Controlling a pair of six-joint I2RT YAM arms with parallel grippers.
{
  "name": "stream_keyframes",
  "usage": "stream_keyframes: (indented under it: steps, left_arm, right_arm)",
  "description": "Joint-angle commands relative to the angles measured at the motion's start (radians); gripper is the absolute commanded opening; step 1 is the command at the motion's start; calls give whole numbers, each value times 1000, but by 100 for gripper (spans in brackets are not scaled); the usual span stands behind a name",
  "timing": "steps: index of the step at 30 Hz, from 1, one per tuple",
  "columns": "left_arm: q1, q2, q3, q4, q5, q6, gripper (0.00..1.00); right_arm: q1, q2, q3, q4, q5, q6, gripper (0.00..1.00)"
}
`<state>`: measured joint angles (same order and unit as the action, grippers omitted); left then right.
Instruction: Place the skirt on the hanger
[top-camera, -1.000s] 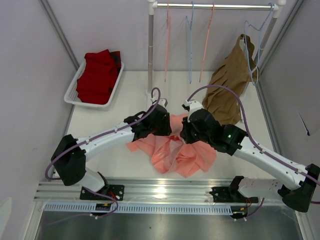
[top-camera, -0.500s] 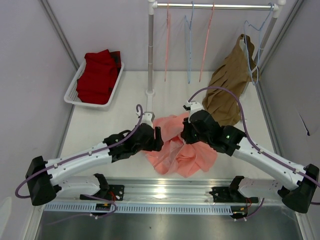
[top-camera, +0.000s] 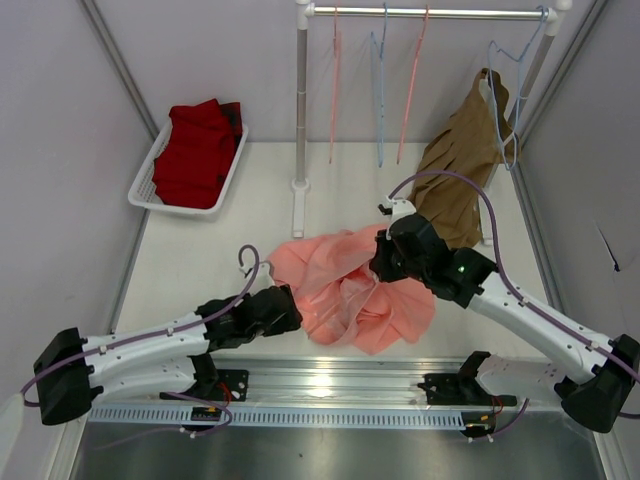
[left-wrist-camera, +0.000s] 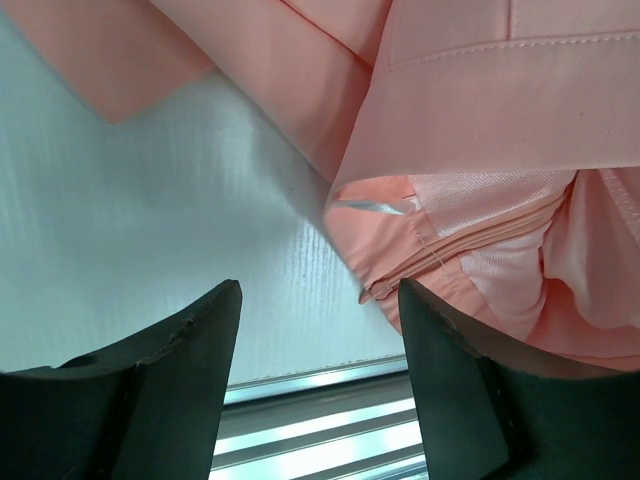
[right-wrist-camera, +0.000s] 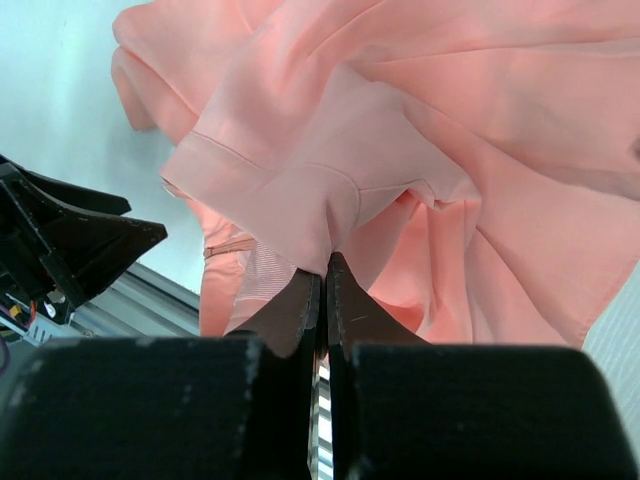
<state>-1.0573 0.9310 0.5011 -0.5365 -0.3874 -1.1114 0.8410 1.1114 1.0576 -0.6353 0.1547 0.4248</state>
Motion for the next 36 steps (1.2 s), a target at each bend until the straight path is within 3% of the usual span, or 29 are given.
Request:
stream_keyframes:
  steps: [1,11,15,18,22,27,30,36]
  left_arm:
    - [-4,3,-19,151,4,-51,70]
    - [35,227,-32,337,47,2,70]
    - [54,247,-50,398,36,22,69]
    - [72,267,-59,469,64,51,61]
    - [86,299,-50,541,100,94,33]
    - [128,227,8,552,157,188,0]
    - [181,135,83,465,232,283,0]
    - [270,57,520,192,367,498,0]
  right_arm:
    - [-14,-33,-8,29,-23,-9,0]
    - [-49,-58,-27,36,-60,-18,0]
    - [-60,-65,-31,37,-72,-24,0]
    - [-69,-64,-36,37,-73,-29,0]
    - [-88,-68,-41,43,-80,-37,0]
    - [-141,-74,-24,30,-103,-55,0]
    - [-180,-77,21,2,-104,-75,0]
    - [-266,-79,235,-47,-121,-119,0]
